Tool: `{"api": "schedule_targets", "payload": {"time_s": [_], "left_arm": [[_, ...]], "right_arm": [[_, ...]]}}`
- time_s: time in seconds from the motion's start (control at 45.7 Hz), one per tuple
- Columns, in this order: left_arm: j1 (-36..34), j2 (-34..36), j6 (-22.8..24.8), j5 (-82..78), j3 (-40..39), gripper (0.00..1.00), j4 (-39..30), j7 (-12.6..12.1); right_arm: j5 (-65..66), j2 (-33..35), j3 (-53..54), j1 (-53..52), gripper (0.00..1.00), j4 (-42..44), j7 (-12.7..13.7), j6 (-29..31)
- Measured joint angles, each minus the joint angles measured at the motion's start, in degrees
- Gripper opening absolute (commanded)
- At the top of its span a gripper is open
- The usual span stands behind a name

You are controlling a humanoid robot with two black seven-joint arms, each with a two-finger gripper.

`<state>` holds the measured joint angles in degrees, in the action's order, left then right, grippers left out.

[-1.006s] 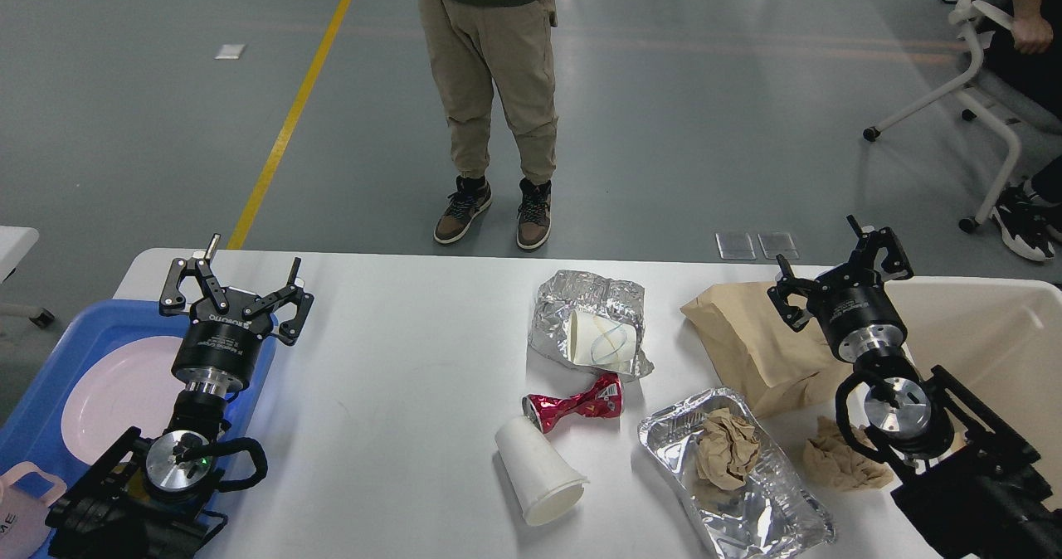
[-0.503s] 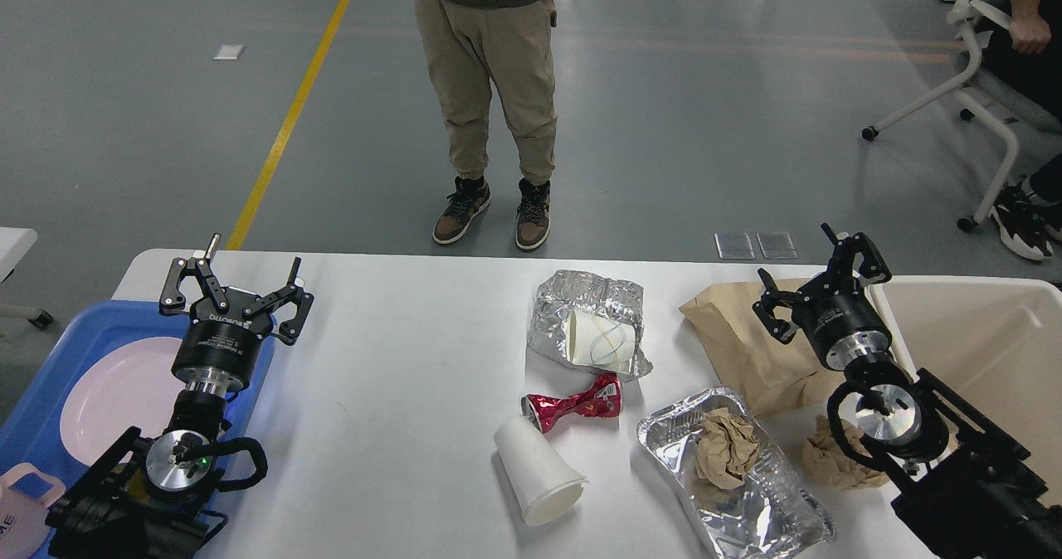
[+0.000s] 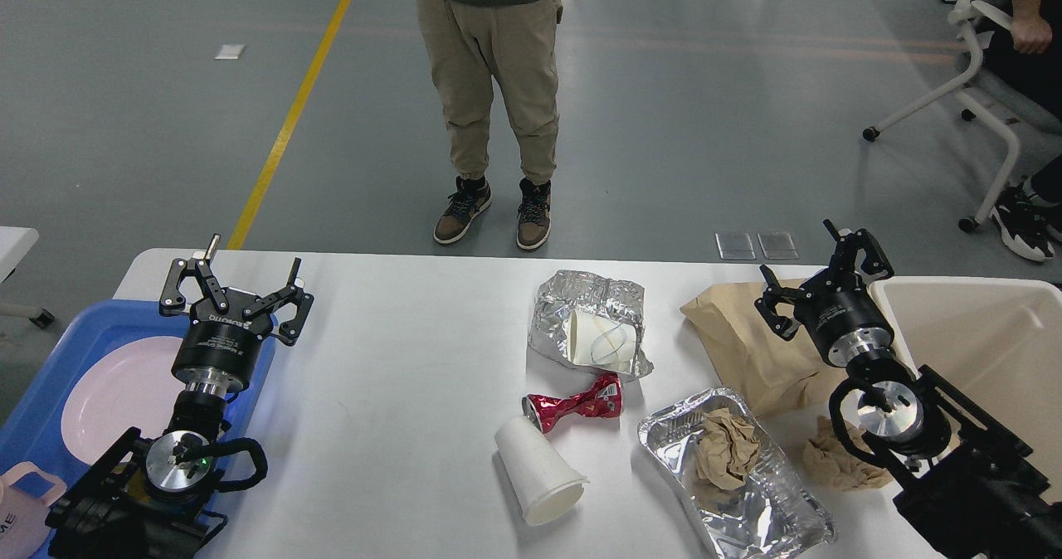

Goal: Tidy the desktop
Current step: 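Move the right gripper out of the bin onto the brown paper bag, then raise the right gripper and reach over the brown paper bag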

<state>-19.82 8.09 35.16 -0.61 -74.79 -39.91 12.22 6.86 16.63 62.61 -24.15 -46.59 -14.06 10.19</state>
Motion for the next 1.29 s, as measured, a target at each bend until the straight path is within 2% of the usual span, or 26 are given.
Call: {"api": "schedule_targets", "payload": {"time_s": [0.219,0.416,0.547,0.7,0.831,0.853,0.875,0.919,1.028,1.181,1.225,1.29], "left_arm": [[0.0,0.0,0.0,0.0,0.0,0.96,0.0,0.0],[-0.1,0.0,0.0,0.0,0.0,0.96,0.0,0.0],[-0.1,0.0,0.0,0.0,0.0,0.96,0.0,0.0],[-0.1,0.1,0.0,0.0,0.0,0.96,0.0,0.0],[-0.1,0.0,0.0,0.0,0.0,0.96,0.0,0.0],[-0.1,0.0,0.0,0.0,0.0,0.96,0.0,0.0],[-0.1,0.0,0.0,0.0,0.0,0.96,0.0,0.0],[0.0,0.0,0.0,0.0,0.0,0.96,0.0,0.0],[0.0,0.0,0.0,0.0,0.0,0.96,0.0,0.0],[0.0,0.0,0.0,0.0,0.0,0.96,0.0,0.0],[0.0,0.0,0.0,0.0,0.0,0.96,0.0,0.0],[0.0,0.0,0.0,0.0,0.0,0.96,0.0,0.0]], "right_arm": [[0.0,1.2,-1.1,-0.8,1.00,-0.1,0.1,0.1],[-0.2,8.7,-11.5,-4.4,1.00,-0.4,0.0,2.3],[-0.2,14.5,-28.0,-11.3,1.00,-0.5,0.0,4.0],[-0.2,18.2,-51.7,-25.2,1.00,-0.2,0.0,4.3],[-0.3,20.0,-75.9,-40.4,1.00,-0.3,0.1,4.4],[-0.7,20.1,-85.2,-46.4,1.00,-0.6,0.1,5.2],[-0.8,20.2,-87.3,-47.8,1.00,-0.7,0.1,5.5],[-1.2,20.0,-92.8,-51.0,1.00,-1.1,0.1,7.4],[-1.9,18.6,-108.2,-61.4,1.00,-3.0,0.3,17.1],[-1.9,13.5,-121.9,-75.0,1.00,-6.6,0.9,30.7],[-1.6,12.0,-124.1,-78.1,0.99,-8.3,1.6,33.9],[-1.0,10.4,-127.0,-83.4,0.99,-11.8,4.5,38.2]]}}
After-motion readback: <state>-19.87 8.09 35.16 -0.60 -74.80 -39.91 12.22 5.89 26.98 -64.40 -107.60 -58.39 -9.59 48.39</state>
